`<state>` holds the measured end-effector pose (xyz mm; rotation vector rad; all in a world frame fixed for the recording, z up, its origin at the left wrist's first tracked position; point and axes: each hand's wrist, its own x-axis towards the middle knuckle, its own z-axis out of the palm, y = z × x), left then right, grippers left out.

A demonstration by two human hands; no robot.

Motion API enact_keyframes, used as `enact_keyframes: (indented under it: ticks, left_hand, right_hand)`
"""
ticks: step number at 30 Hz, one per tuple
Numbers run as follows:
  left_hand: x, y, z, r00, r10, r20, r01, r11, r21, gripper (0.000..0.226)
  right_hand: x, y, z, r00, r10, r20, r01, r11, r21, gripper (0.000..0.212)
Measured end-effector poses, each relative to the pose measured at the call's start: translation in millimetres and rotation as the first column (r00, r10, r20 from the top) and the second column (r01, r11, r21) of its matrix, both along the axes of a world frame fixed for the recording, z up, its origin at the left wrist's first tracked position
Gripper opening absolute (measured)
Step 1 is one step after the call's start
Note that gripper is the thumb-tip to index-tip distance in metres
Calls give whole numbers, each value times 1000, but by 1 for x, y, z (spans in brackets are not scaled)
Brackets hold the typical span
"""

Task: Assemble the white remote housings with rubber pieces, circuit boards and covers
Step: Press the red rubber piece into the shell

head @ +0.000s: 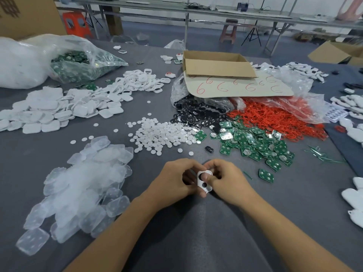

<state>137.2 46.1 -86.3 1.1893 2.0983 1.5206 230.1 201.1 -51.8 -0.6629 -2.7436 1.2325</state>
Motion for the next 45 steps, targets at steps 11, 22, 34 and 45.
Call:
enact_keyframes:
  ticks: [11,22,34,45]
  left_hand:
    - [-2,-1,-2,998,24,-65,-29,996,-80,49]
    - [11,-1,-3,969,56,-239,-102,977,-186,39]
    - [12,-2,-2,955,61,-289,-123,972,-200,37]
    - [13,-4,2,956,46,-289,-113,969,-219,41]
  right_hand:
    - [0,-18,-12,970,-207,-129,199,977,-70,20]
    - [-35,29,29,956,247,158,-263,961,89,4]
    - [-65,33,16,948,279,155,-317,881,352,24]
    - [50,54,5,972,235,27,-218,848,483,11]
